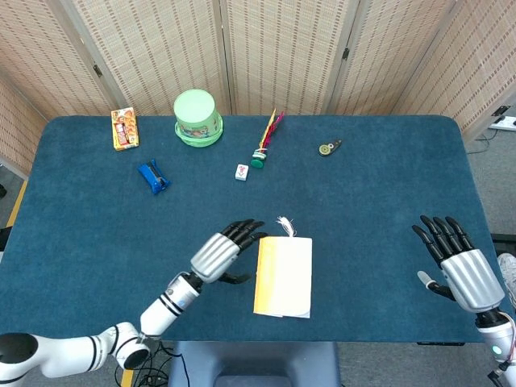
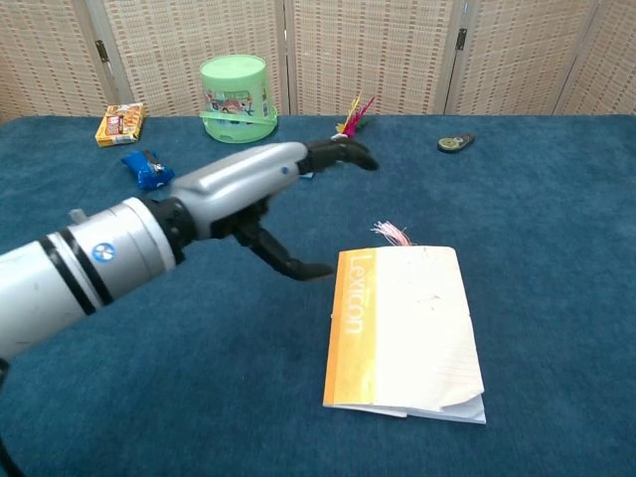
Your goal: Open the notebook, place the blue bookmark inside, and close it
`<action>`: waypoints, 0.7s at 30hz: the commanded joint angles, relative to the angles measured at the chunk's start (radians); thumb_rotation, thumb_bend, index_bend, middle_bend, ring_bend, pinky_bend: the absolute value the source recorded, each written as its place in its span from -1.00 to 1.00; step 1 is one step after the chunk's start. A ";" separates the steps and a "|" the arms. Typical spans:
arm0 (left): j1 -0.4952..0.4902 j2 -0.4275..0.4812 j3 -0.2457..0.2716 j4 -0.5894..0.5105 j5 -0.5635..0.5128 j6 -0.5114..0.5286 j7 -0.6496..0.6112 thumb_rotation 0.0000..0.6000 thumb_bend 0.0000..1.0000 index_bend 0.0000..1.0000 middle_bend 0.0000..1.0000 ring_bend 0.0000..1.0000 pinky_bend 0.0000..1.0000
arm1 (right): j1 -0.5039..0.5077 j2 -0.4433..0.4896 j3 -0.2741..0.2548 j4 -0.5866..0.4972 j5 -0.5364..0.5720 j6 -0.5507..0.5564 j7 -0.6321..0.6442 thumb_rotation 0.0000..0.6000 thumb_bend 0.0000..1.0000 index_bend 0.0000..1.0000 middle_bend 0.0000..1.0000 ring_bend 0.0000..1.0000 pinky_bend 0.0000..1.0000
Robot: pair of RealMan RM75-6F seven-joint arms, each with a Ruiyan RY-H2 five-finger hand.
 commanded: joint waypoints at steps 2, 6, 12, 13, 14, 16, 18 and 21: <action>0.072 0.103 0.003 -0.056 -0.071 0.031 0.021 1.00 -0.53 -0.70 -0.85 -0.91 -0.70 | -0.002 0.000 -0.002 -0.005 0.009 -0.010 0.005 1.00 -0.49 -1.00 -0.95 -1.00 -0.72; 0.137 0.204 0.001 -0.089 -0.108 0.082 0.027 1.00 -0.53 -0.70 -0.85 -0.91 -0.70 | -0.006 -0.003 -0.003 -0.008 0.020 -0.019 0.008 1.00 -0.49 -1.00 -0.92 -1.00 -0.72; 0.224 0.325 0.020 -0.133 -0.132 0.145 0.040 1.00 -0.54 -0.70 -0.85 -0.91 -0.70 | -0.017 -0.001 -0.003 -0.017 0.044 -0.028 0.014 1.00 -0.49 -1.00 -0.87 -1.00 -0.72; 0.237 0.342 0.025 -0.141 -0.136 0.152 0.042 1.00 -0.53 -0.70 -0.85 -0.91 -0.70 | -0.019 0.000 -0.003 -0.018 0.048 -0.031 0.018 1.00 -0.49 -1.00 -0.87 -1.00 -0.72; 0.255 0.364 0.033 -0.152 -0.141 0.162 0.045 1.00 -0.54 -0.70 -0.85 -0.91 -0.70 | -0.020 0.002 -0.006 -0.021 0.051 -0.036 0.027 1.00 -0.49 -1.00 -0.87 -1.00 -0.72; 0.286 0.395 0.044 -0.168 -0.147 0.183 0.050 1.00 -0.54 -0.70 -0.85 -0.91 -0.70 | -0.022 0.003 -0.008 -0.024 0.051 -0.036 0.049 1.00 -0.49 -1.00 -0.93 -1.00 -0.75; 0.325 0.422 0.053 -0.186 -0.155 0.220 0.060 1.00 -0.54 -0.70 -0.85 -0.91 -0.70 | -0.025 0.007 -0.014 -0.031 0.051 -0.040 0.067 1.00 -0.49 -1.00 -1.00 -1.00 -0.86; 0.382 0.443 0.063 -0.206 -0.158 0.284 0.063 1.00 -0.54 -0.70 -0.85 -0.91 -0.70 | -0.028 0.019 -0.023 -0.045 0.047 -0.048 0.082 1.00 -0.49 -1.00 -1.00 -1.00 -0.92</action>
